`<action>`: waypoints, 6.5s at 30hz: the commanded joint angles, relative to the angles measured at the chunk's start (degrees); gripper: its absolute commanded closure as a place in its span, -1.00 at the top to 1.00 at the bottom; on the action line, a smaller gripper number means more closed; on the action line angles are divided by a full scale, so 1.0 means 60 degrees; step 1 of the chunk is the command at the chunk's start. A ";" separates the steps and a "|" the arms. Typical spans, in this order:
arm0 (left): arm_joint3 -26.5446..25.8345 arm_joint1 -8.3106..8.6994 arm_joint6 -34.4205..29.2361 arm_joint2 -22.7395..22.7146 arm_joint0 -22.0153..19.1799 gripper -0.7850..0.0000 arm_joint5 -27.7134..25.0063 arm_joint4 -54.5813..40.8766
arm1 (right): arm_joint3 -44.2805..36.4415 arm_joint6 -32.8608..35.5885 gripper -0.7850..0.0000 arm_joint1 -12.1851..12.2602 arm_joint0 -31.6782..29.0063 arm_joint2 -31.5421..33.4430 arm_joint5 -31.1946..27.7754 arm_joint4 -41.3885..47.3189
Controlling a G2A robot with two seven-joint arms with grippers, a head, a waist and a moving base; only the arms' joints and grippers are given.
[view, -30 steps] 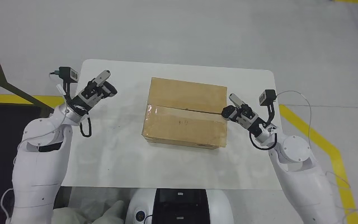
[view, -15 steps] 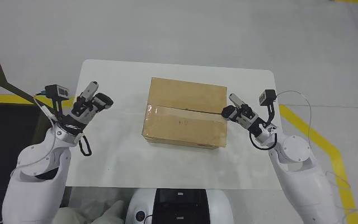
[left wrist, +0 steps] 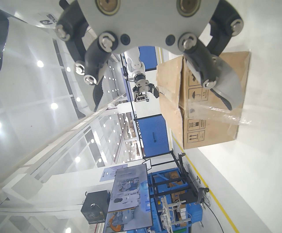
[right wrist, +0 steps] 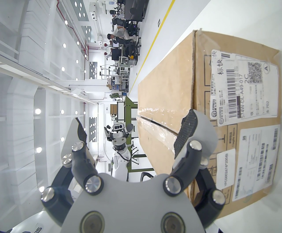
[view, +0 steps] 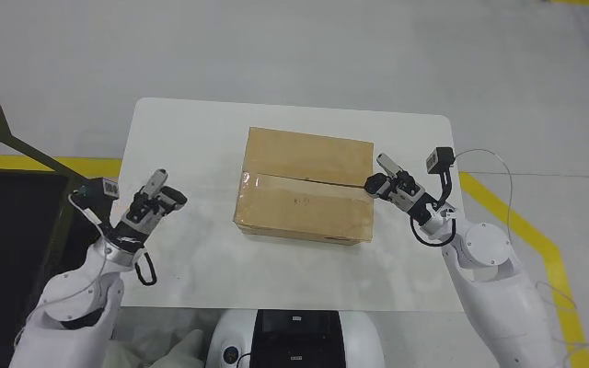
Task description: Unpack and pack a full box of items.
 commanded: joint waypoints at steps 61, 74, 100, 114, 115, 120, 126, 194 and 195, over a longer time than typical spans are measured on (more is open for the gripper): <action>0.3564 -0.1094 0.5389 0.4114 -0.2744 0.46 -0.0833 0.1672 | 0.0000 0.0000 1.00 0.0000 0.0000 0.0000 0.0000 0.0000; 0.3760 -0.1213 0.5804 0.3737 -0.2830 -0.99 -0.0688 0.1598 | 0.0000 0.0000 1.00 0.0000 0.0000 0.0000 0.0000 0.0000; 0.1752 -0.1525 0.5631 0.4119 -0.3479 -0.22 -0.0940 0.2314 | 0.0000 0.0000 1.00 0.0000 0.0000 0.0000 0.0000 0.0000; 0.0734 -0.1702 0.5128 0.5211 -0.3418 -0.04 -0.0809 0.3300 | 0.0000 0.0000 1.00 0.0000 0.0000 0.0000 0.0000 0.0000; 0.0744 -0.1716 0.5109 0.5282 -0.3425 -0.03 -0.0802 0.3328 | 0.0000 0.0000 1.00 0.0000 0.0000 0.0000 0.0000 0.0000; 0.0870 -0.1775 0.4970 0.5626 -0.3460 0.01 -0.0765 0.3478 | 0.0000 0.0000 1.00 0.0000 0.0000 0.0000 0.0000 0.0000; 0.1016 -0.1843 0.4661 0.6092 -0.3521 0.60 -0.0985 0.3757 | 0.0000 0.0000 1.00 0.0000 0.0000 0.0000 0.0000 0.0000; 0.4396 -0.1069 0.0682 0.0062 -0.4797 1.00 -0.0471 0.0631 | 0.0000 0.0000 1.00 0.0000 0.0000 0.0000 0.0000 0.0000; 0.4448 -0.1056 0.0618 0.0000 -0.4848 1.00 -0.0451 0.0598 | 0.0000 0.0000 1.00 0.0000 0.0000 0.0000 0.0000 0.0000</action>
